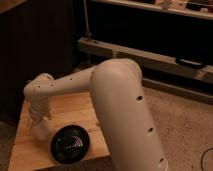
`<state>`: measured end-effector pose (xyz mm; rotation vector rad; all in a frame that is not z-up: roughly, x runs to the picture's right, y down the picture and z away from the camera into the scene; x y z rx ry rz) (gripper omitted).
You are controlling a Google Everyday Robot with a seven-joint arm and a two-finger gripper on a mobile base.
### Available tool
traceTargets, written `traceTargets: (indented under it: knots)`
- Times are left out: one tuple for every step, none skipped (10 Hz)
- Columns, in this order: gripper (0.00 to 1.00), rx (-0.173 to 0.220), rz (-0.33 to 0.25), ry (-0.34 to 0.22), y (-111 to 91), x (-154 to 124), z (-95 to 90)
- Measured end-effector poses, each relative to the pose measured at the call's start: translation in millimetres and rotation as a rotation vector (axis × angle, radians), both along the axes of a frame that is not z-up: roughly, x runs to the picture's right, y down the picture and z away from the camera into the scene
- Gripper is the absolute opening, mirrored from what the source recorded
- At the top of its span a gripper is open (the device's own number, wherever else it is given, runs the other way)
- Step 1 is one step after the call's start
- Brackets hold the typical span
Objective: Place the ceramic cup over the eraser
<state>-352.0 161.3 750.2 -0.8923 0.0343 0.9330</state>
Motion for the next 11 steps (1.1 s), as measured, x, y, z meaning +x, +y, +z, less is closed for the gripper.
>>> traceTargets:
  knots:
    - [0.6, -0.001, 0.002, 0.011, 0.7, -0.5, 4.2]
    - [0.51, -0.002, 0.002, 0.014, 1.7, -1.8, 6.5]
    - [0.41, -0.002, 0.0, 0.019, 2.8, -2.0, 9.2]
    - [0.33, -0.003, -0.002, 0.024, 3.3, -1.7, 10.9]
    - [0.21, -0.006, -0.001, 0.028, 3.8, -2.4, 12.3]
    - [0.11, -0.008, -0.002, 0.03, 4.6, -3.3, 12.7]
    - [0.03, -0.008, -0.003, 0.029, 4.7, -4.0, 12.0]
    - [0.0, -0.008, -0.004, 0.029, 4.2, -4.2, 10.6]
    - [0.0, -0.009, -0.005, 0.03, 4.0, -3.7, 10.4]
    - [0.0, -0.008, -0.006, 0.03, 4.0, -3.3, 10.6]
    - [0.0, -0.007, -0.006, 0.032, 3.6, -2.4, 11.3]
